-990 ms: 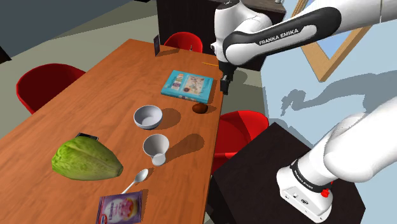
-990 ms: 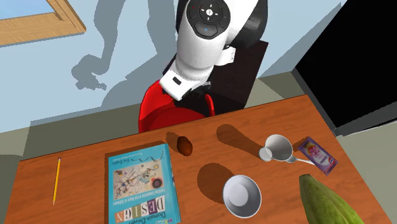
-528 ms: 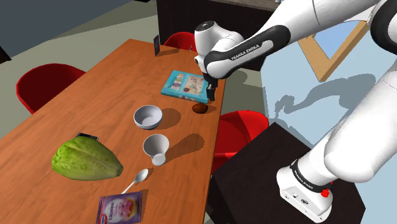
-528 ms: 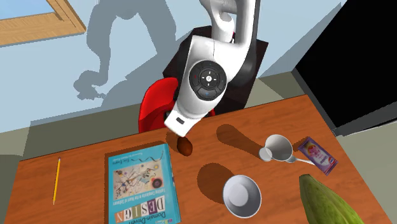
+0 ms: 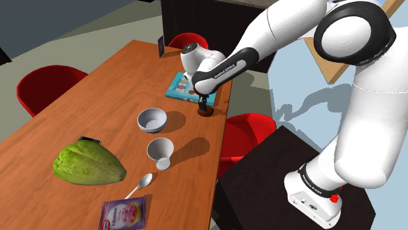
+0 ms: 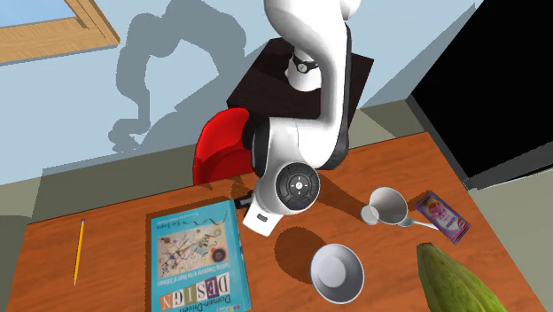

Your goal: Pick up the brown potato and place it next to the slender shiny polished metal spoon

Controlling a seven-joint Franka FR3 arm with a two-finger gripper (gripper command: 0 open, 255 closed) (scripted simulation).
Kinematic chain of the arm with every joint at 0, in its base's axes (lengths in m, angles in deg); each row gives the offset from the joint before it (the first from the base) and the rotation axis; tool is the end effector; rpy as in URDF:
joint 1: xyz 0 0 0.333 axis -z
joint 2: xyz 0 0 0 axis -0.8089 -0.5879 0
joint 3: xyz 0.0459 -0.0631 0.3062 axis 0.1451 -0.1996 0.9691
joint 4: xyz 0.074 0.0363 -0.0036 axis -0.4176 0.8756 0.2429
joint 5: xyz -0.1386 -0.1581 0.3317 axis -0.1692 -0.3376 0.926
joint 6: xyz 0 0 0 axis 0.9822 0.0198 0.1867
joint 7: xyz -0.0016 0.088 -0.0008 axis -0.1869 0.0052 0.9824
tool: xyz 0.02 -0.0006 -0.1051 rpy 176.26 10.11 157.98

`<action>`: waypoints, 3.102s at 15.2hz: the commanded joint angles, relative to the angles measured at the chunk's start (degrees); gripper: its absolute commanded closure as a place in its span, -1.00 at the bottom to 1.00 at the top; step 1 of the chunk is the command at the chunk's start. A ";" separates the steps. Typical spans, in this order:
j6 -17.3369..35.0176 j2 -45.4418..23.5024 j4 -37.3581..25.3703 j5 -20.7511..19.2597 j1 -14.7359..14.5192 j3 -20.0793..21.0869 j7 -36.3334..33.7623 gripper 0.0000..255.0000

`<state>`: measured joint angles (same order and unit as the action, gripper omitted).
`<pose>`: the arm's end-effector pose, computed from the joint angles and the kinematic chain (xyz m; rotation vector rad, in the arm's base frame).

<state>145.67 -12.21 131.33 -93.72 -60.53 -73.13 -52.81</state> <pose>0.5870 0.1210 0.2292 2.6653 1.0600 -0.2956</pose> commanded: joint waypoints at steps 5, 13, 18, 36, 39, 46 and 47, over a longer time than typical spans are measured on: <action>1.87 -5.60 -3.18 -1.75 -0.60 -0.51 0.18 -1.00; 4.51 -7.64 -2.62 -2.74 -0.34 -1.21 -0.42 -1.00; 4.50 -7.63 -2.62 -2.74 -0.34 -1.21 -0.42 1.00; 0.16 -2.37 -1.99 -1.01 0.18 -0.25 1.71 1.00; -1.38 -0.74 -2.01 -0.43 0.32 0.03 2.43 1.00; -5.13 2.81 -2.49 0.90 0.57 0.60 4.12 1.00; -5.69 3.28 -2.61 1.08 0.60 0.67 4.36 1.00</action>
<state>140.41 -9.47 128.64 -92.81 -60.01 -72.52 -48.70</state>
